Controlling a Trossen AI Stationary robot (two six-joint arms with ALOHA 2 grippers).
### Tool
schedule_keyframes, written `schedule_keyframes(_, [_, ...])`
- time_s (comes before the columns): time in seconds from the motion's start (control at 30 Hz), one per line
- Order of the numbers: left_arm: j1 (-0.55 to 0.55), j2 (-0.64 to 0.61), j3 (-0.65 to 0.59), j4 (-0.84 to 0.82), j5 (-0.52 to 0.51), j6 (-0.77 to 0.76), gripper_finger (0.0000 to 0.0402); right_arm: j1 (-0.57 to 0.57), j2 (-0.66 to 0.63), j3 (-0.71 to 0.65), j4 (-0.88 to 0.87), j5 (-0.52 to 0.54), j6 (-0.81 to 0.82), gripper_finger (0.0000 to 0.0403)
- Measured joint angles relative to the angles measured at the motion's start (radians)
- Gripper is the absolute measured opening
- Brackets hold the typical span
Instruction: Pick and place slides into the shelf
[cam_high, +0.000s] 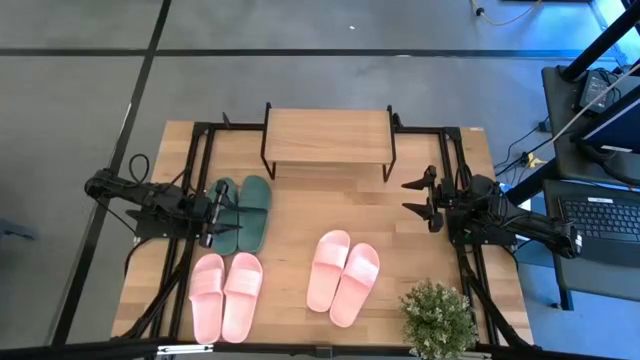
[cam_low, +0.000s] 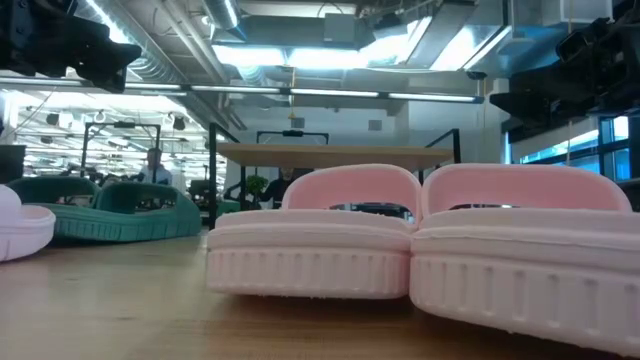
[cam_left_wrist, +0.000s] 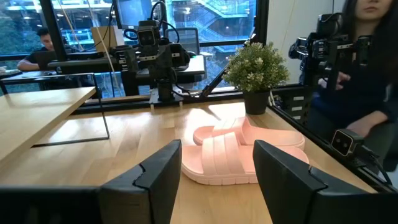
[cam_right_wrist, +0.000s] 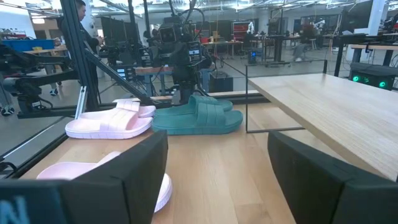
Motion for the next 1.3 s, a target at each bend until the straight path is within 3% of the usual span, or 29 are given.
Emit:
schedule_keyframes(0.93, [0.000, 0.000, 0.000, 0.000, 0.000, 0.000, 0.0192, 0.000, 0.000, 0.000, 0.000, 0.000, 0.001, 0.0277])
schedule_keyframes(1.3, [0.000, 0.000, 0.000, 0.000, 0.000, 0.000, 0.0192, 0.000, 0.000, 0.000, 0.015, 0.000, 0.092, 0.0277])
